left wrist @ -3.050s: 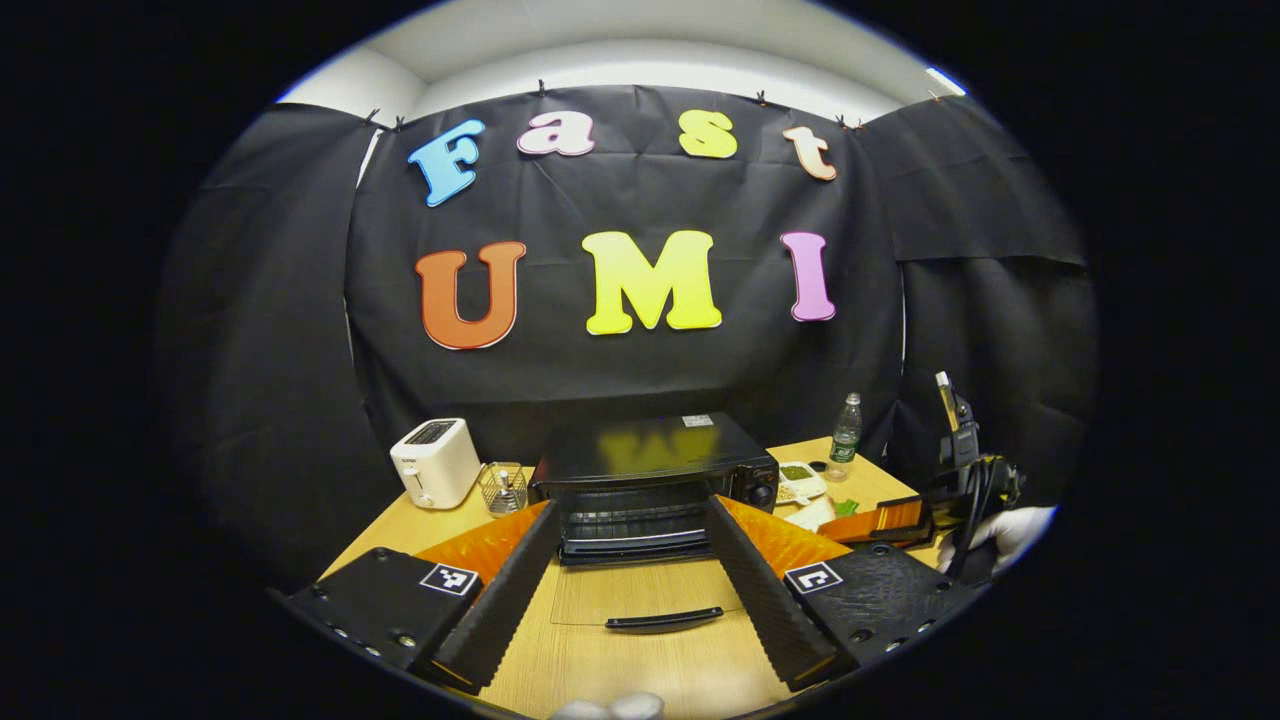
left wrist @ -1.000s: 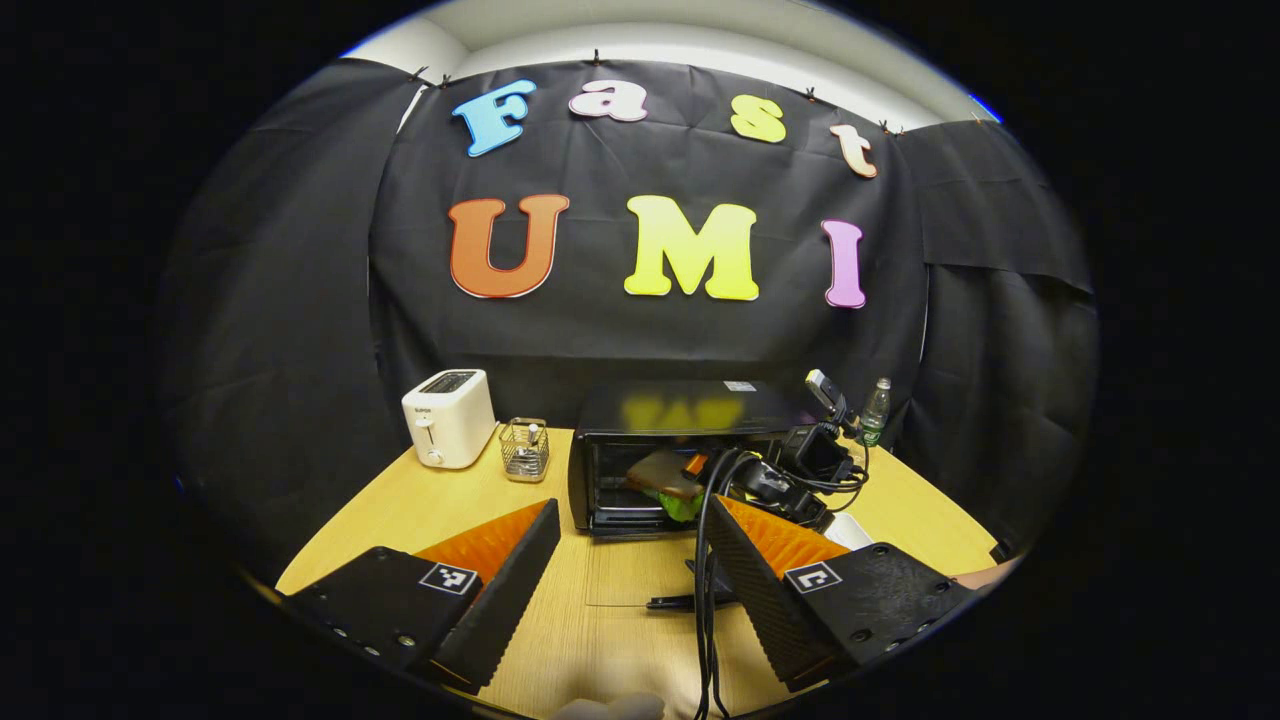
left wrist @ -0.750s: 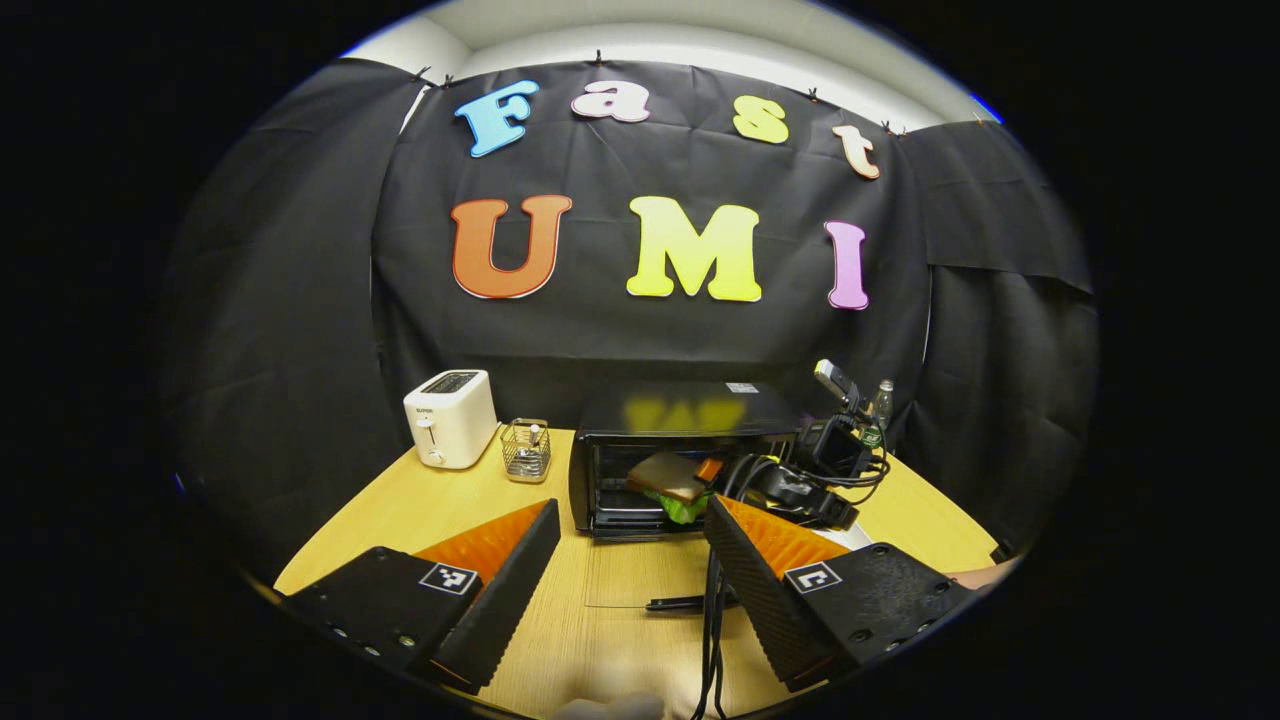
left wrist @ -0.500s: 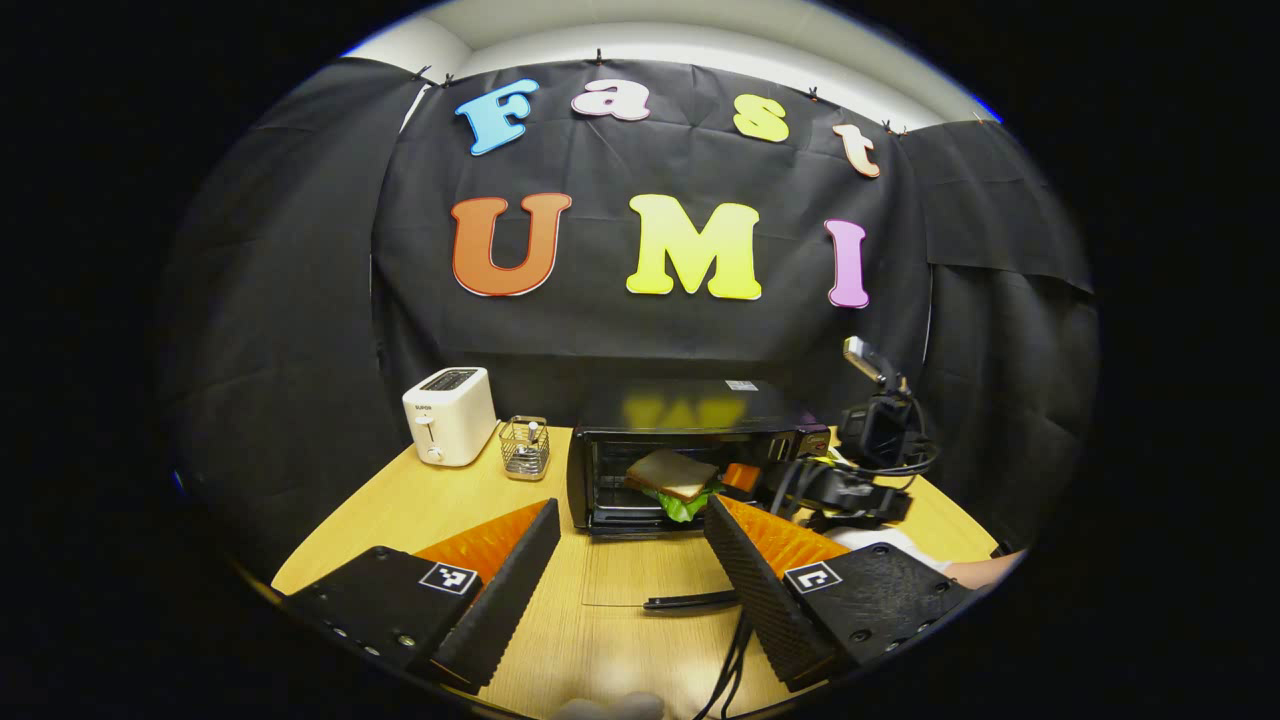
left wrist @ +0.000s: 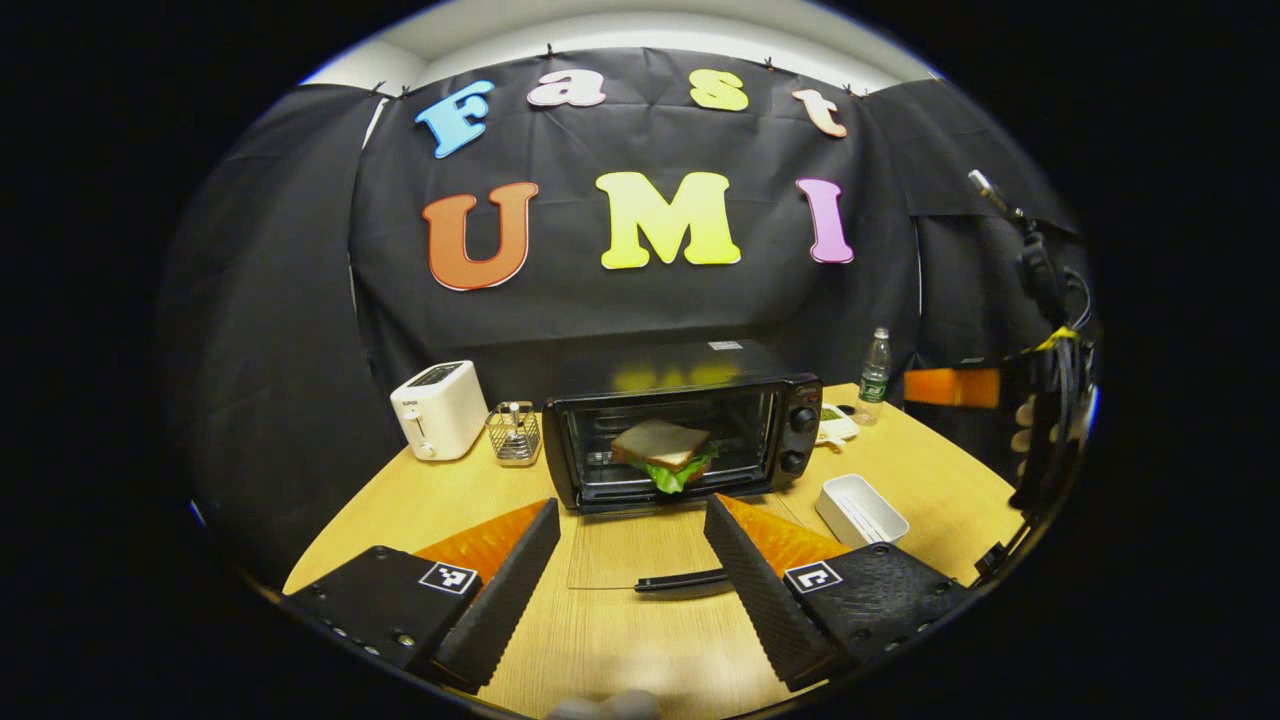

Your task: Open the electric oven with the left hand, put the food in, and close the electric oven.

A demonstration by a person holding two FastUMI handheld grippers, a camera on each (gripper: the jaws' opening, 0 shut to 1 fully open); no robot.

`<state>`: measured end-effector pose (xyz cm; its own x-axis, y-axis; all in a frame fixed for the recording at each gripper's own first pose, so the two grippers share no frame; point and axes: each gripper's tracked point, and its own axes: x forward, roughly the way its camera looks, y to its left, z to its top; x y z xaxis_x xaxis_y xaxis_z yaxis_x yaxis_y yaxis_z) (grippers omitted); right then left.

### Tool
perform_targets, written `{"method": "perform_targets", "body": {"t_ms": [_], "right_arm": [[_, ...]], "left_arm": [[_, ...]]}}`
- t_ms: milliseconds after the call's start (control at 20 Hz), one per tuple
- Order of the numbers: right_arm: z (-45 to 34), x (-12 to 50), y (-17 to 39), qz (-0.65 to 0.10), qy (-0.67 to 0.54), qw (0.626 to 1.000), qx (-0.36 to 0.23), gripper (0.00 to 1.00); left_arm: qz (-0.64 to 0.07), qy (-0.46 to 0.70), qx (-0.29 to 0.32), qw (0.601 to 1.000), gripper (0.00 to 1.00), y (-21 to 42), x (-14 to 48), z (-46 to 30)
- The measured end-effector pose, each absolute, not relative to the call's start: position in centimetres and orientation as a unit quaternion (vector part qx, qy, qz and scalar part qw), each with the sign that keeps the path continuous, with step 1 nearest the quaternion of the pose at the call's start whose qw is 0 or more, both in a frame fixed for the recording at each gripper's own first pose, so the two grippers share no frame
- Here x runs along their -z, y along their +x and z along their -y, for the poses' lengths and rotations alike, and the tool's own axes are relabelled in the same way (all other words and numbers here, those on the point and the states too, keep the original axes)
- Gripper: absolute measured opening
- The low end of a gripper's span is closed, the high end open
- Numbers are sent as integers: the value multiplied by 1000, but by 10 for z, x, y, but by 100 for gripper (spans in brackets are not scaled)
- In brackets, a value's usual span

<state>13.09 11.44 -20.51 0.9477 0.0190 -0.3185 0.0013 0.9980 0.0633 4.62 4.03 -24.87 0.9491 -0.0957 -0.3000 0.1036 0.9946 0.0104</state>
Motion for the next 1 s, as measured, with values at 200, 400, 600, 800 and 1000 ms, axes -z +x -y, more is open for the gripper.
{"method": "perform_targets", "body": {"t_ms": [200, 400, 600, 800, 1000], "right_arm": [[-70, 170, 89, -138, -17, 990, 11, 90], [-49, 142, 58, -116, -33, 993, 10, 91], [-34, 137, 42, -119, -32, 992, 3, 95], [-21, 143, 35, -130, -49, 990, 1, 95], [-14, 158, 33, -150, -46, 988, 2, 95]], "left_arm": [[-163, 26, 45, 985, 96, 47, 272, -18], [-193, 15, 40, 980, 96, 47, 316, -1], [-230, -17, 25, 973, 96, 50, 362, 10], [-254, -15, 23, 967, 96, 51, 398, 21], [-268, -6, 27, 963, 96, 56, 419, 29]]}}
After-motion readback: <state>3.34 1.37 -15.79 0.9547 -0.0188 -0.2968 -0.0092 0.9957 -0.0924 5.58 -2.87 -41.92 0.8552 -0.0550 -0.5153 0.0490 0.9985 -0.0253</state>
